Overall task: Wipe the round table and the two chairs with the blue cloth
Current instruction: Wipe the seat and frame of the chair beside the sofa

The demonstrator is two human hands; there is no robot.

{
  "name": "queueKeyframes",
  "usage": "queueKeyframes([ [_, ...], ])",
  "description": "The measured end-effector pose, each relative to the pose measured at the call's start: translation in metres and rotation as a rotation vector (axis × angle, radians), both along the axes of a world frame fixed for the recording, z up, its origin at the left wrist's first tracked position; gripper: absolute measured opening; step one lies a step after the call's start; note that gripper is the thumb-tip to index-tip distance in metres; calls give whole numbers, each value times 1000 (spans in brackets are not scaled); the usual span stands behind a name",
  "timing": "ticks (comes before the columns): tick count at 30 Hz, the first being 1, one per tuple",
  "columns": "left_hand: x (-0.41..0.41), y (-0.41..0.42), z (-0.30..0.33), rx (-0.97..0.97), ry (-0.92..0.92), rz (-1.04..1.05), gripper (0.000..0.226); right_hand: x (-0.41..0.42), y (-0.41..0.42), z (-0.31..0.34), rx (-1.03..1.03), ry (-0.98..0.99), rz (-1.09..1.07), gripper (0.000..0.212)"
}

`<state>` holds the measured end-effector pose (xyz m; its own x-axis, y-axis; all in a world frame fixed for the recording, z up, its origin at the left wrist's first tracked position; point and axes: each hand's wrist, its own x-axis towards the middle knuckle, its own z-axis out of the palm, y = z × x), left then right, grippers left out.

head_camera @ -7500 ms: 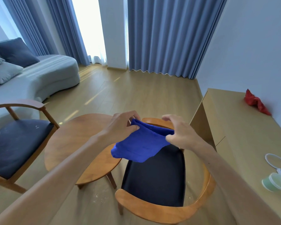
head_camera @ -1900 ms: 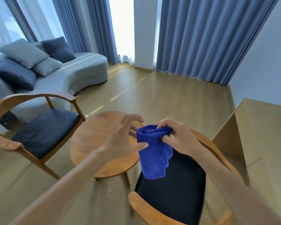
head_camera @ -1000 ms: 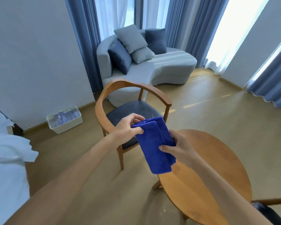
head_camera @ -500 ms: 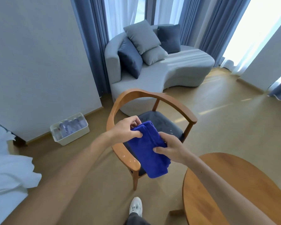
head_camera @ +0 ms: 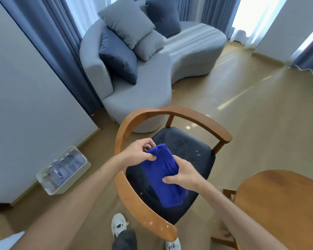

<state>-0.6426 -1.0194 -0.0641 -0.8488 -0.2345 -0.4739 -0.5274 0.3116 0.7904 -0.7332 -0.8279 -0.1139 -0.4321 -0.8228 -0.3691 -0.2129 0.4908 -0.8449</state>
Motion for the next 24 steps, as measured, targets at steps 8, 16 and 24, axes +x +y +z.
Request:
queueKeyframes([
  [8,-87,-94,-80,-18,-36,-343,20,-19,-80,-58,196,-31,-373,41],
  [16,-132,-146,-166,-232,-81,-489,40,-8,-157,-109,452,-74,-771,33],
  [24,-213,-181,-205,-843,284,-725,48,-24,-180,-177,618,-34,-909,23],
])
